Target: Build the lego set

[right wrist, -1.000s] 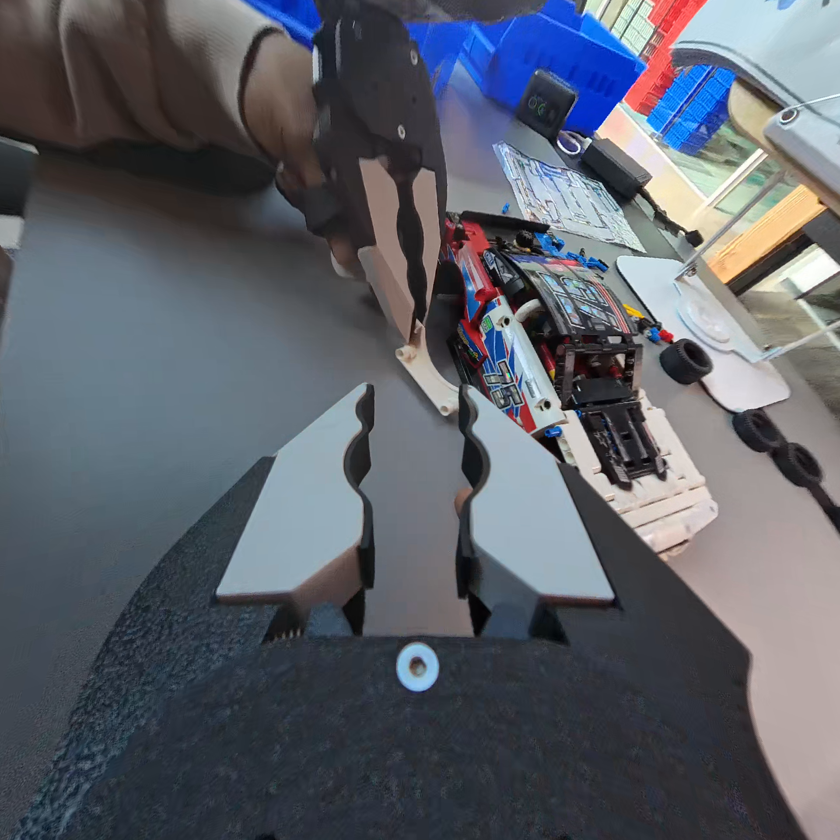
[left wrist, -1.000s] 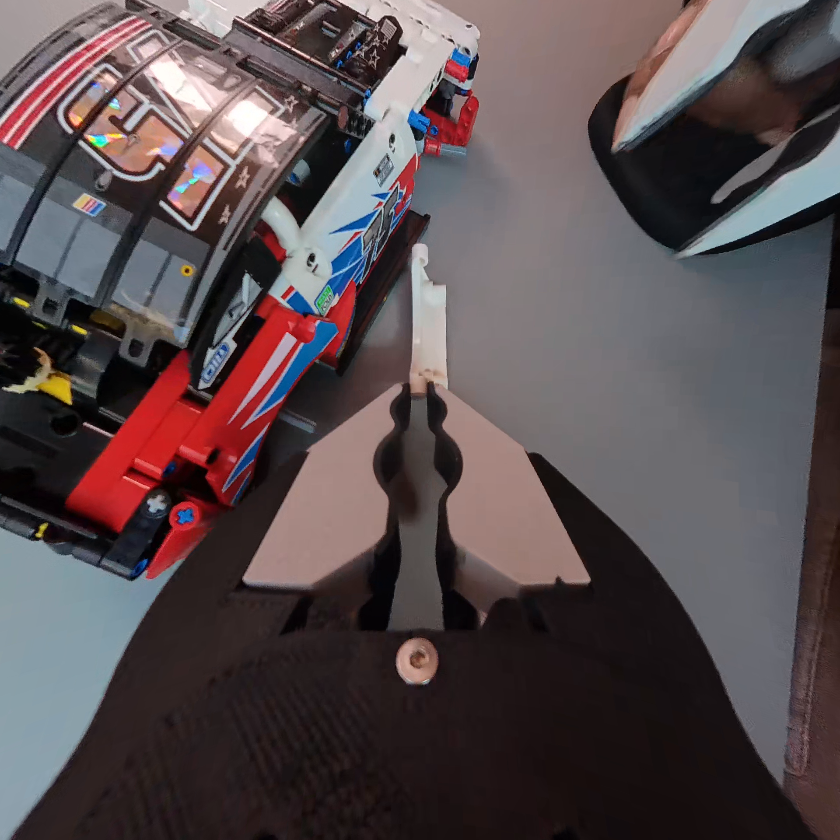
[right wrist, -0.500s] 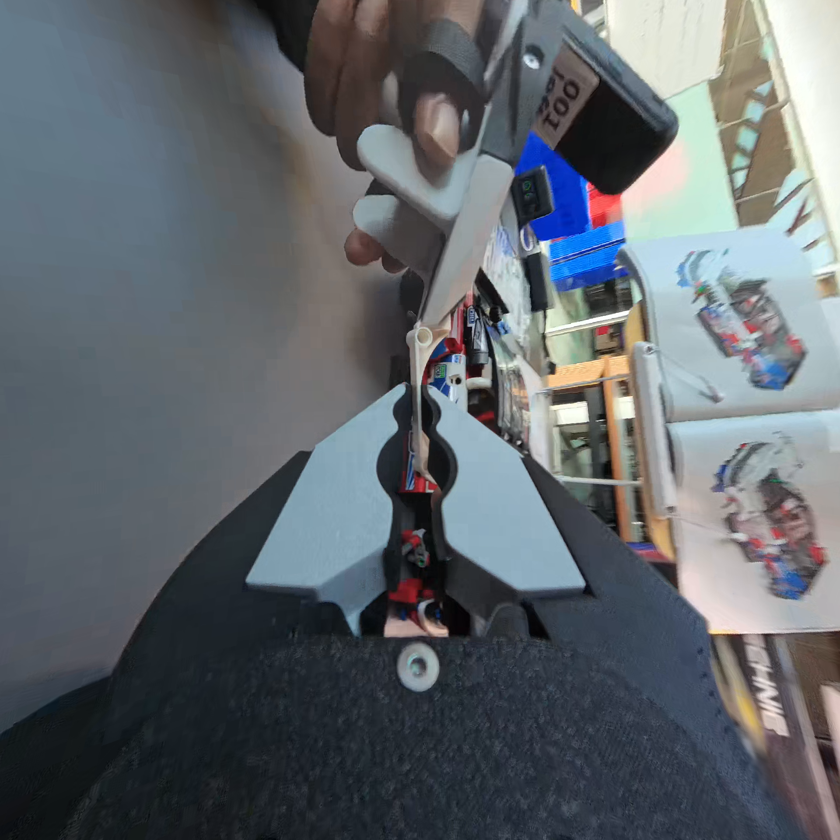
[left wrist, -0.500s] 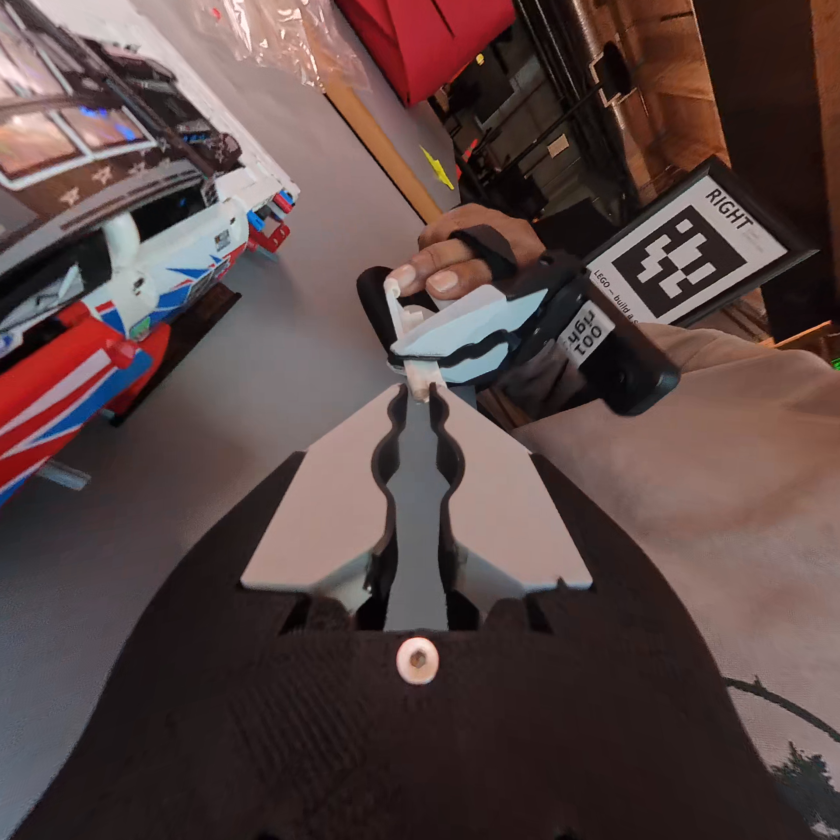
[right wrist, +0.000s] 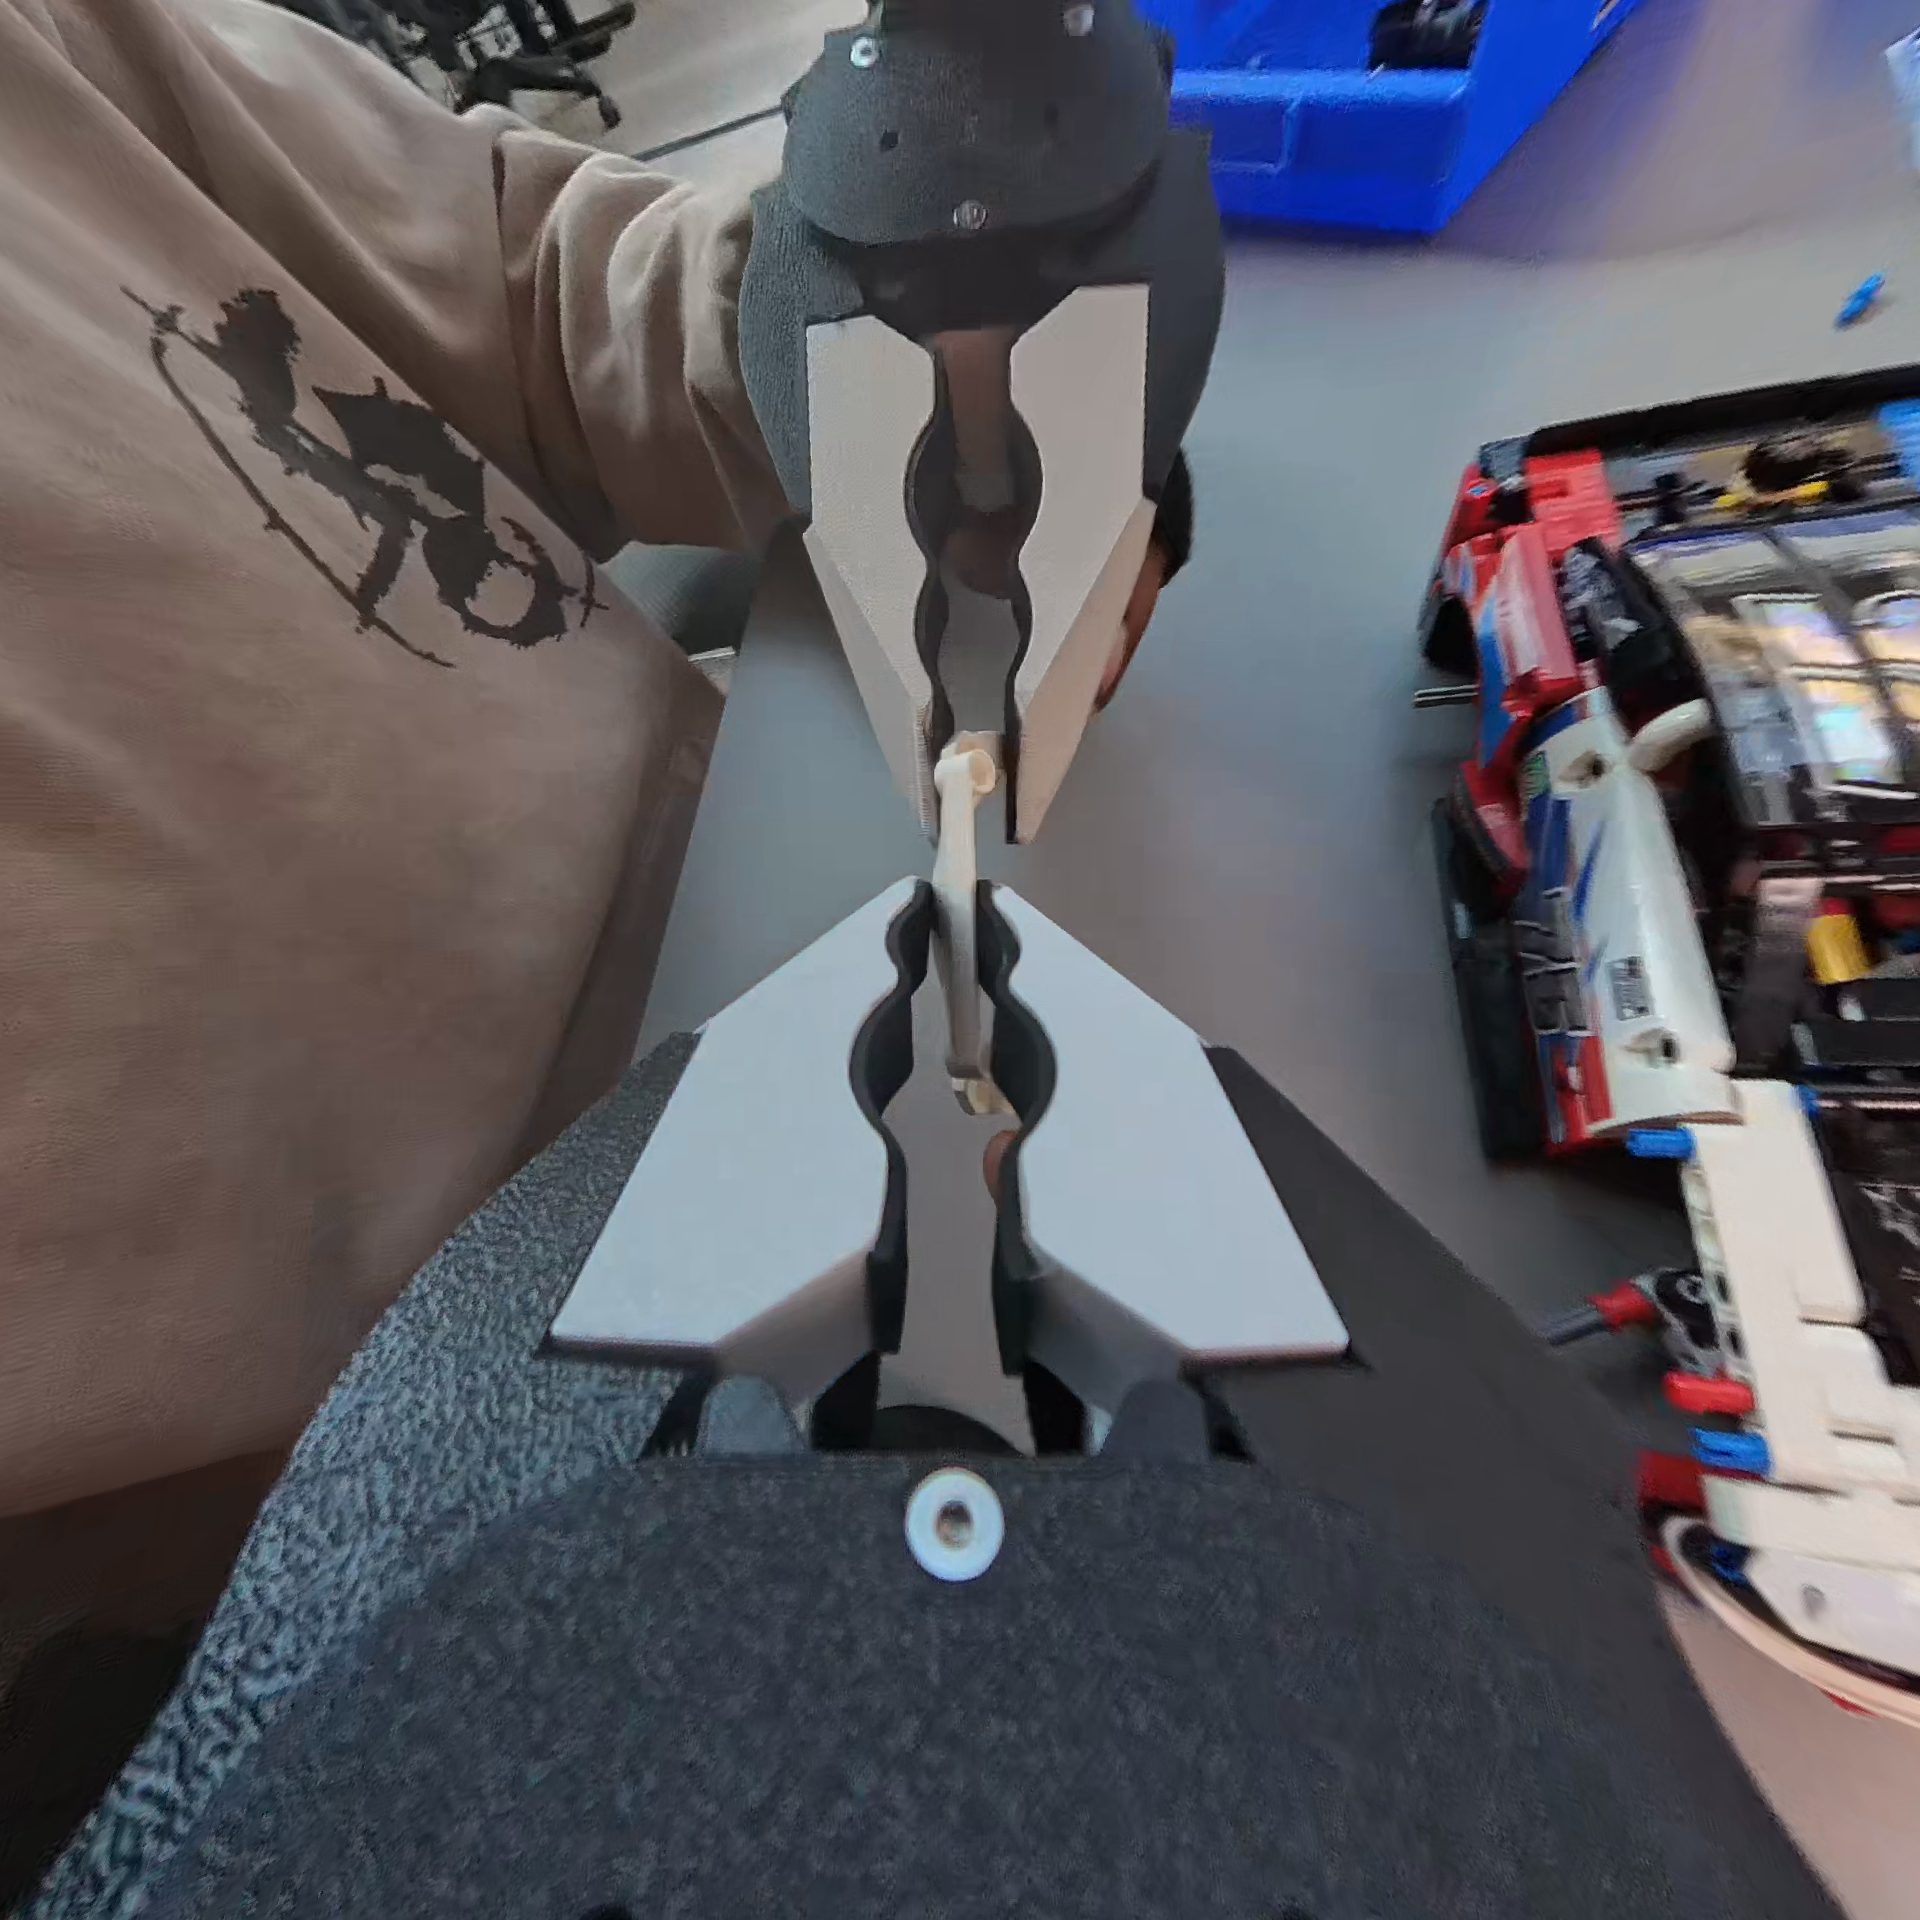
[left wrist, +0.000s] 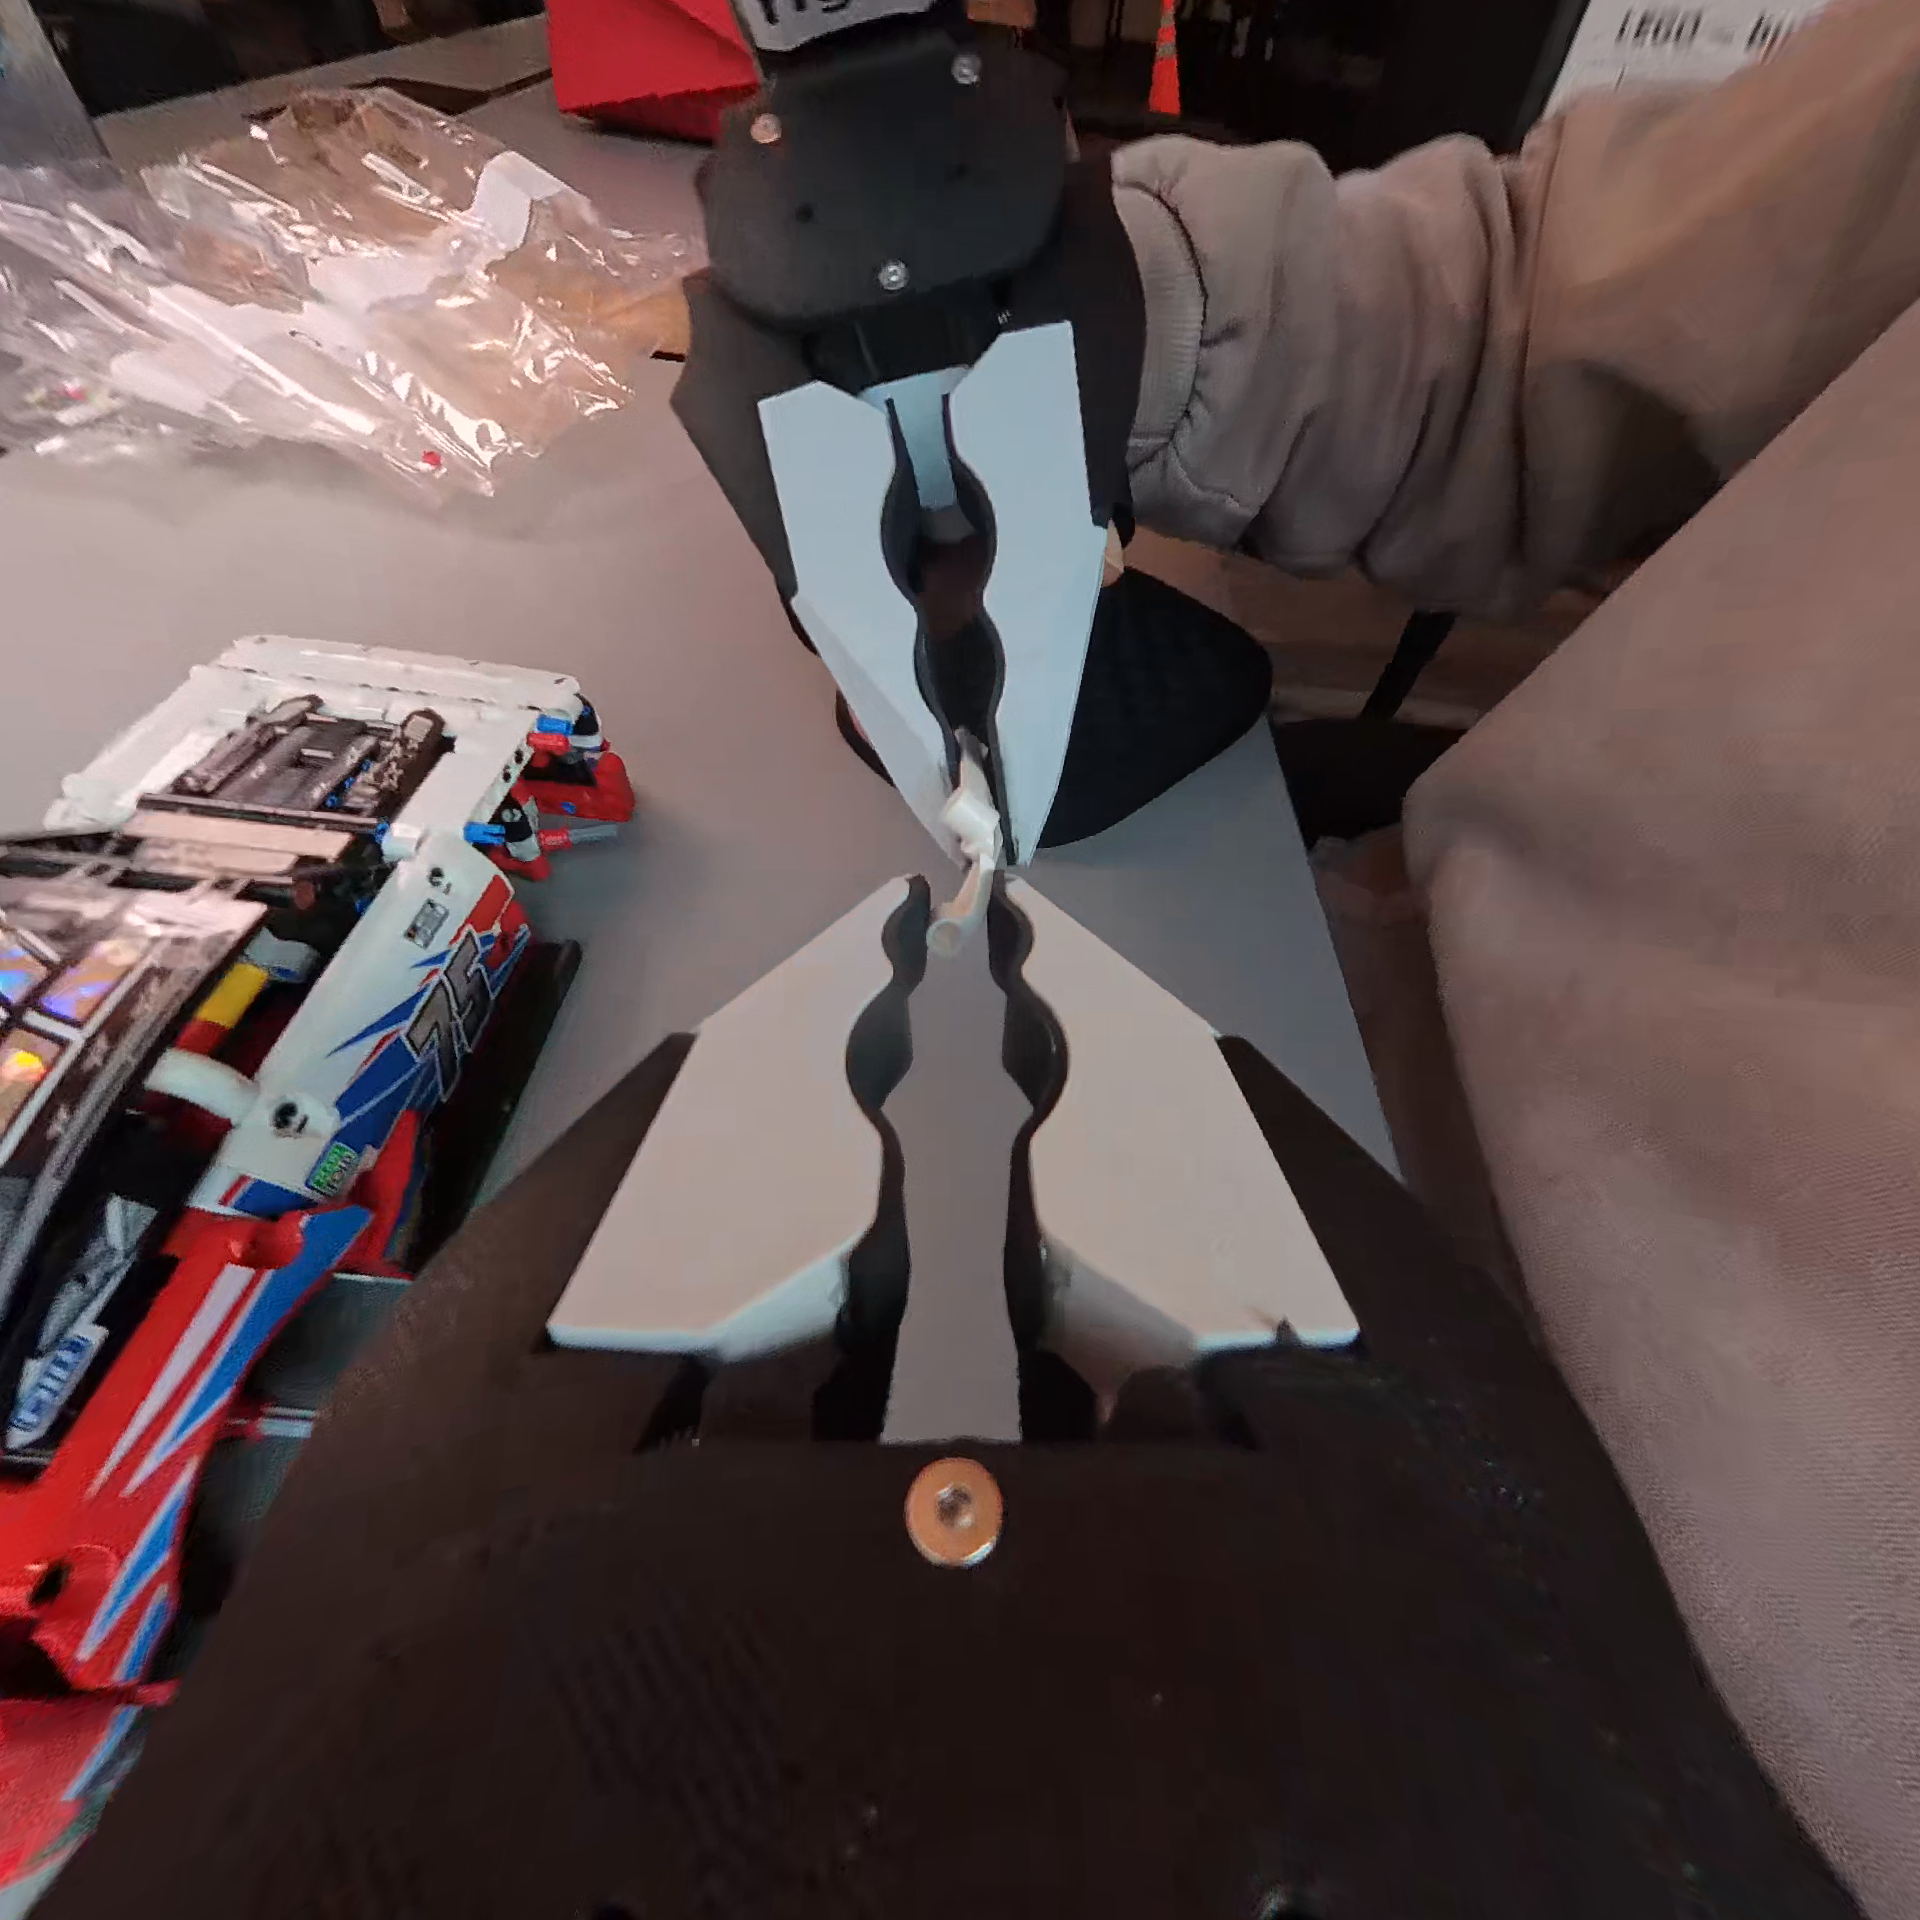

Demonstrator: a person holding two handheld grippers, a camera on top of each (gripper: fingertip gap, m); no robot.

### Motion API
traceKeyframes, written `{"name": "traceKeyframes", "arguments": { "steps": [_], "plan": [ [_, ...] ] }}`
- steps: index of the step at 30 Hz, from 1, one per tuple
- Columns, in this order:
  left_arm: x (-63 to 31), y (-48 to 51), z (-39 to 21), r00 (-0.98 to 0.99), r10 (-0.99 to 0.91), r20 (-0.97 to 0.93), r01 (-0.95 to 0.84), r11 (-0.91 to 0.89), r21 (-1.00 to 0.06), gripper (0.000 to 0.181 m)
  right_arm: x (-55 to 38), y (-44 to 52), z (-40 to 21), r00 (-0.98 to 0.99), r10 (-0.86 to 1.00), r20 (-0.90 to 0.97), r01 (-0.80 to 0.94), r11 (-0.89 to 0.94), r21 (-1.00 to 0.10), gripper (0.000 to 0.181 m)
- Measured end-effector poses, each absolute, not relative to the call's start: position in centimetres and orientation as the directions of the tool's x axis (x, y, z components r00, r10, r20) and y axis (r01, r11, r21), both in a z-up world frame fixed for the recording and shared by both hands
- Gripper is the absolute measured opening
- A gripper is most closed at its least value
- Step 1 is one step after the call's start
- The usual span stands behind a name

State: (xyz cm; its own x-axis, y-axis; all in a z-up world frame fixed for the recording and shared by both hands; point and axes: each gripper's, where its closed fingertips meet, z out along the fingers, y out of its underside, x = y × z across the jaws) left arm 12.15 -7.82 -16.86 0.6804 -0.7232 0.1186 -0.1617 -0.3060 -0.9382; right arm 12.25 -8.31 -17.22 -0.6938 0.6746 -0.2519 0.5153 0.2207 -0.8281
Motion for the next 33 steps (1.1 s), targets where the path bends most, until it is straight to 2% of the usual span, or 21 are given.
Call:
{"name": "traceKeyframes", "arguments": {
  "steps": [3,5,8,10,14,22,27,29,33],
  "plan": [
    [11.4,-7.3,-16.7,0.636,-0.658,0.403,0.089,-0.456,-0.885,0.006,11.0,-6.4,-15.8,-0.621,0.784,0.019,0.359,0.306,-0.882,0.023],
    [10.8,-6.8,-16.8,0.564,-0.593,0.574,0.251,-0.540,-0.804,0.006,11.1,-5.6,-15.1,-0.547,0.803,0.234,0.262,0.431,-0.864,0.027],
    [10.7,-6.3,-17.4,0.503,-0.542,0.673,0.329,-0.600,-0.729,0.006,11.4,-4.3,-15.3,-0.393,0.729,0.561,0.203,0.663,-0.720,0.029],
    [11.1,-6.0,-17.7,0.493,-0.526,0.693,0.336,-0.620,-0.709,0.006,11.6,-4.1,-16.4,-0.346,0.663,0.664,0.228,0.745,-0.627,0.030],
    [12.0,-5.1,-18.4,0.526,-0.534,0.662,0.285,-0.623,-0.729,0.006,11.6,-3.8,-18.5,-0.311,0.644,0.699,0.303,0.765,-0.569,0.021],
    [12.2,-3.5,-19.9,0.687,-0.612,0.392,0.051,-0.497,-0.866,0.006,11.4,-1.8,-19.8,-0.328,0.742,0.585,0.409,0.670,-0.620,0.014],
    [11.6,-2.3,-20.2,0.715,-0.584,0.383,0.029,-0.524,-0.851,0.006,11.0,-0.4,-20.1,-0.317,0.704,0.636,0.424,0.705,-0.569,0.013],
    [10.5,-2.2,-19.6,0.743,-0.581,0.332,-0.030,-0.526,-0.850,0.021,11.0,1.1,-20.1,-0.303,0.663,0.684,0.451,0.732,-0.510,0.013],
    [4.6,-0.5,-14.1,0.831,-0.537,0.144,-0.120,-0.427,-0.896,0.036,11.5,3.8,-20.6,-0.357,0.605,0.712,0.514,0.763,-0.391,0.013]
  ]
}}
